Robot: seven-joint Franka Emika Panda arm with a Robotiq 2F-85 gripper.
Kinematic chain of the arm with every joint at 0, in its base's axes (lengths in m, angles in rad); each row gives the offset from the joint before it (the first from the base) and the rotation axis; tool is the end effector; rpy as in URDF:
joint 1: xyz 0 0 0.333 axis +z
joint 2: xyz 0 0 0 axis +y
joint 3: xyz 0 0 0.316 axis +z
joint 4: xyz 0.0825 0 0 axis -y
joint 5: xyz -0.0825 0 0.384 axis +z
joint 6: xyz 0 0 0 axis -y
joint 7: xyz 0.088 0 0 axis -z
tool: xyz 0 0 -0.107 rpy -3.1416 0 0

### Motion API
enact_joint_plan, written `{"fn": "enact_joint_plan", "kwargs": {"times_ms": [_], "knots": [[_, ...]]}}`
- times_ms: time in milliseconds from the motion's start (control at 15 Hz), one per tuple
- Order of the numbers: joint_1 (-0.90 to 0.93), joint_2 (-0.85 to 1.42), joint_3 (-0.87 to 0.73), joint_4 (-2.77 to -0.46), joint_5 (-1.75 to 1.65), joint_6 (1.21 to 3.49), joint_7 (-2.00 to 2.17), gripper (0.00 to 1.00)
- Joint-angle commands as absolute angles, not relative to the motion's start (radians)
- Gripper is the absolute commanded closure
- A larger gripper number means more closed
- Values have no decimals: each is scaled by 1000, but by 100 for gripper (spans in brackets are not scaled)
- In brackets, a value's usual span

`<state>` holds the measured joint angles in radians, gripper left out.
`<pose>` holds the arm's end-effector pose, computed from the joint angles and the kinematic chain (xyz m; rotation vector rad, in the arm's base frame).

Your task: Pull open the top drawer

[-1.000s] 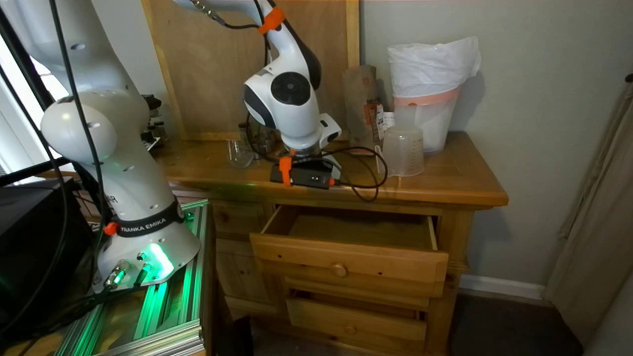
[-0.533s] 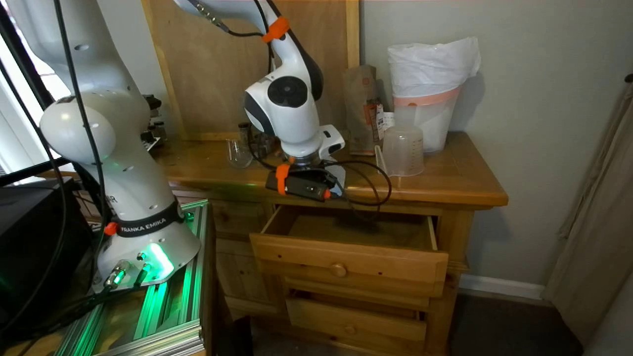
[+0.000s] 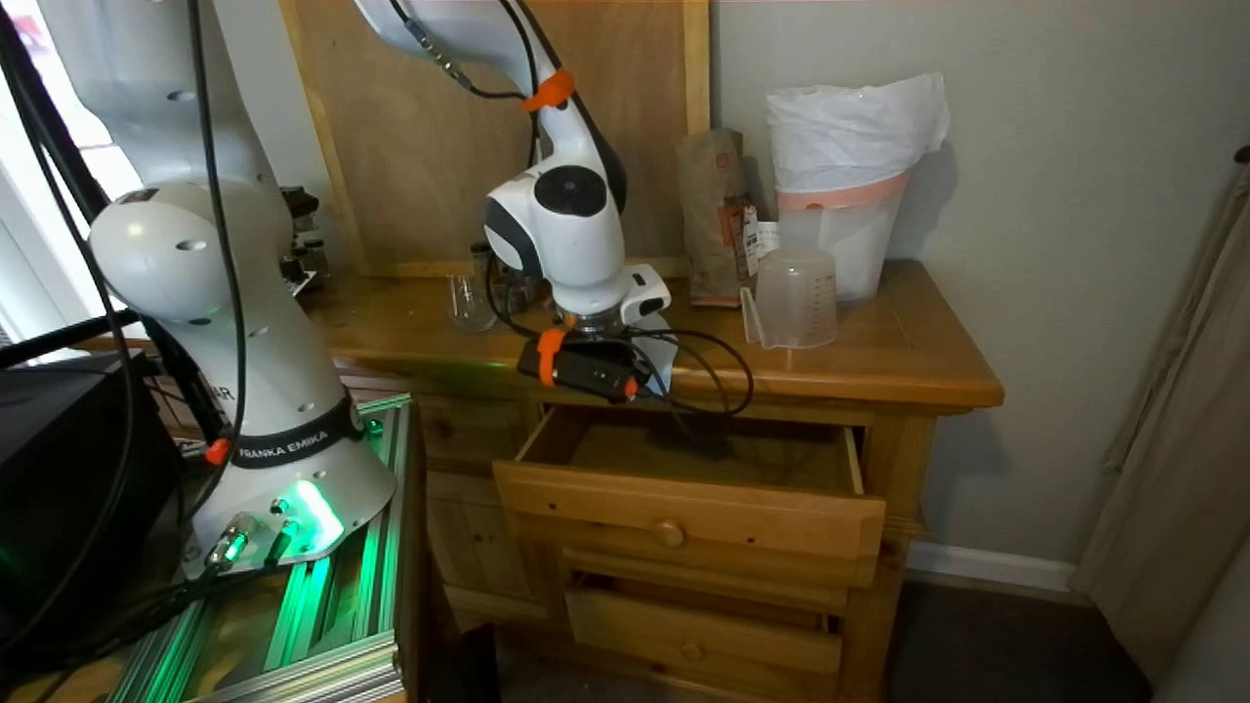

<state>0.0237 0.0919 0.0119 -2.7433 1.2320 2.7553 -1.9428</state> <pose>0.3597 -0.0259 0.1768 -2.6053 -1.1056 -0.4080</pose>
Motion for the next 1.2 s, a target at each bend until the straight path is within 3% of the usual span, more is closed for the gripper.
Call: {"fn": "enact_joint_plan", "kwargs": {"times_ms": [0, 67, 133, 267, 600, 933, 1000, 1067, 1133], "knots": [[26, 83, -7, -2743, 1121, 2809, -1857, 99], [22, 84, -19, -2742, 1074, 2821, -1836, 99], [17, 79, -33, -2742, 1032, 2821, -1824, 74], [8, 46, -65, -2754, 940, 2829, -1795, 71], [-2, -72, -132, -2761, 758, 2802, -1762, 37], [-9, -216, -147, -2759, 750, 2584, -1837, 2], [-10, -233, -154, -2756, 755, 2532, -1851, 0], [-11, -249, -165, -2753, 757, 2475, -1861, 6], [-2, -250, -165, -2752, 774, 2447, -1861, 22]]}}
